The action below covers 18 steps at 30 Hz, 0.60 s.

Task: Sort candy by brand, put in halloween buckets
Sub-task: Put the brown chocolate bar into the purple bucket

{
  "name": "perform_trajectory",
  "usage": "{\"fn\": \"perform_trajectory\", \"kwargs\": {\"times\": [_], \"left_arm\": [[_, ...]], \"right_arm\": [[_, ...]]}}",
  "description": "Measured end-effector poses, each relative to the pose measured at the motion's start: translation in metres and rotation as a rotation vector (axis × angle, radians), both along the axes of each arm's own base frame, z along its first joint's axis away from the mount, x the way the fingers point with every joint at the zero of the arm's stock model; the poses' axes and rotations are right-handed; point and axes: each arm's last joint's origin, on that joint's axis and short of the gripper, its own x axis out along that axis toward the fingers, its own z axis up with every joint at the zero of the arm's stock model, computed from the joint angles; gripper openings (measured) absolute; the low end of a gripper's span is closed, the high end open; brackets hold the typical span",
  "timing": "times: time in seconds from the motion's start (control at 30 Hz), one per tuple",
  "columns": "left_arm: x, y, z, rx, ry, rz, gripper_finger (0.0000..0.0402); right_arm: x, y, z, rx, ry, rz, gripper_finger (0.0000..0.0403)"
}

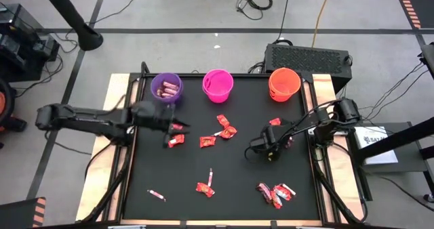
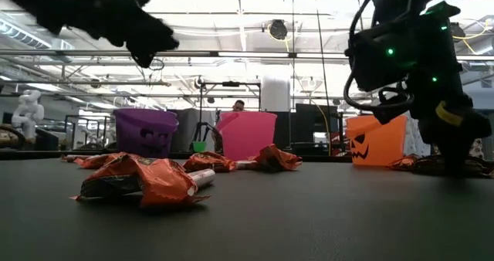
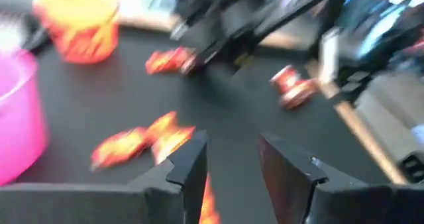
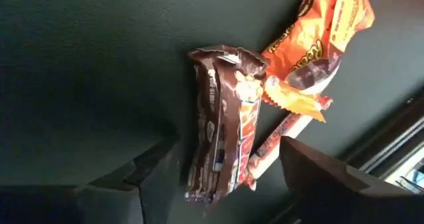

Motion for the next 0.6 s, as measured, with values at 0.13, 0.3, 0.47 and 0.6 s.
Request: {"fn": "perform_trajectory", "kwargs": {"times": [0.13,0.3,0.47,0.6], "left_arm": [[-0.007,-0.022,-0.029,0.010,-0.209,-0.052,0.0140],[-0.013,-0.028,-0.049,0.023,-0.251,0.014,0.0141],[-0.010,-0.028,-0.048,0.017,-0.256,0.032,0.0141],[-0.010,-0.030,-0.049,0.018,-0.240,0.025,0.0141]], "right_arm": [[-0.001,0.000,-0.001,-0.002,0.005,0.002,0.0204],[-0.001,-0.001,-0.001,0.000,0.019,0.047,0.0110],[-0.001,-0.007,0.000,-0.007,0.028,0.056,0.0013],[0.001,-0.012,0.000,0.002,0.028,0.052,0.0011]]}}
